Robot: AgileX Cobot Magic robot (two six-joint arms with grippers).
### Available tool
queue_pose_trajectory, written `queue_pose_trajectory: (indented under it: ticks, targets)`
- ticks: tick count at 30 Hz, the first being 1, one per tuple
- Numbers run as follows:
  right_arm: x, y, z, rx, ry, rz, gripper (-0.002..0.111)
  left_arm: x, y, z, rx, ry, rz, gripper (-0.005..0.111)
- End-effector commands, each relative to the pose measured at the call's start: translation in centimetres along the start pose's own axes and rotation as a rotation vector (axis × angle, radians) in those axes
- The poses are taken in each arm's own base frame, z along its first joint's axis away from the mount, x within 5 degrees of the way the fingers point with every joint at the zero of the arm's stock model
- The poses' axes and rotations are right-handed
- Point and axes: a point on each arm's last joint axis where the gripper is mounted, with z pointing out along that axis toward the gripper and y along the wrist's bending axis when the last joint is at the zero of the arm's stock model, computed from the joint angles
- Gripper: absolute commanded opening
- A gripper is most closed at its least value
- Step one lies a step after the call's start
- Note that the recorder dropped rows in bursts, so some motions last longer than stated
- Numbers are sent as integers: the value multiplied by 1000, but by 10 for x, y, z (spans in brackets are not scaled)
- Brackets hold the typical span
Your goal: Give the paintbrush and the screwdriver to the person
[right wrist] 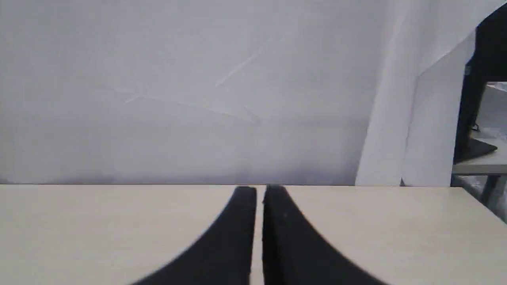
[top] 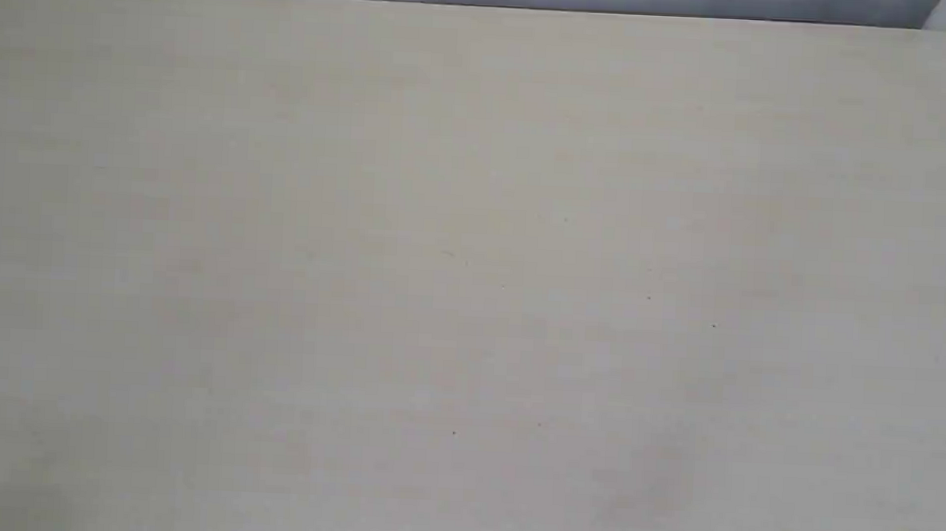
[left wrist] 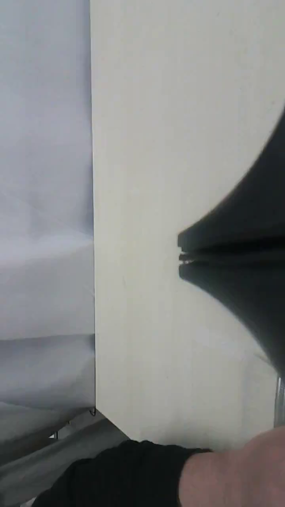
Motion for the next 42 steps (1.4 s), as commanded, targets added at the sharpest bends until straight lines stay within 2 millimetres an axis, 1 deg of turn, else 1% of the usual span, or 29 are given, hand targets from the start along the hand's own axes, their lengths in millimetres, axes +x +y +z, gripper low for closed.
queue_pose_trajectory:
  ticks: [1,4,8,11,16,18,20,23,30,36,42]
  targets:
    - [3,-1,-4,17,-31,4,5,0,-1,0,9,-6,-1,0]
    - [10,-2,-8,28,-50,12,5,0,-1,0,9,-6,-1,0]
    - [30,-2,-4,52,-3,36,5,0,-1,0,9,-6,-1,0]
    - [41,-3,-2,70,24,75,5,0,-1,0,9,-6,-1,0]
    - [57,-6,-1,121,70,77,5,0,-1,0,9,-6,-1,0]
    - [56,-6,-1,133,64,77,5,0,-1,0,10,-4,-5,0]
    - [60,-9,-2,163,104,65,5,0,-1,0,10,-6,-5,0]
    - [61,-9,-2,160,113,32,5,0,-1,0,10,-6,-5,0]
    - [61,-9,-2,162,116,26,5,0,-1,0,10,-6,-5,0]
    - [64,-11,-3,177,156,-63,5,0,-1,0,10,-6,-5,0]
    - [68,-8,-3,148,201,-14,5,0,-1,0,10,-6,-5,0]
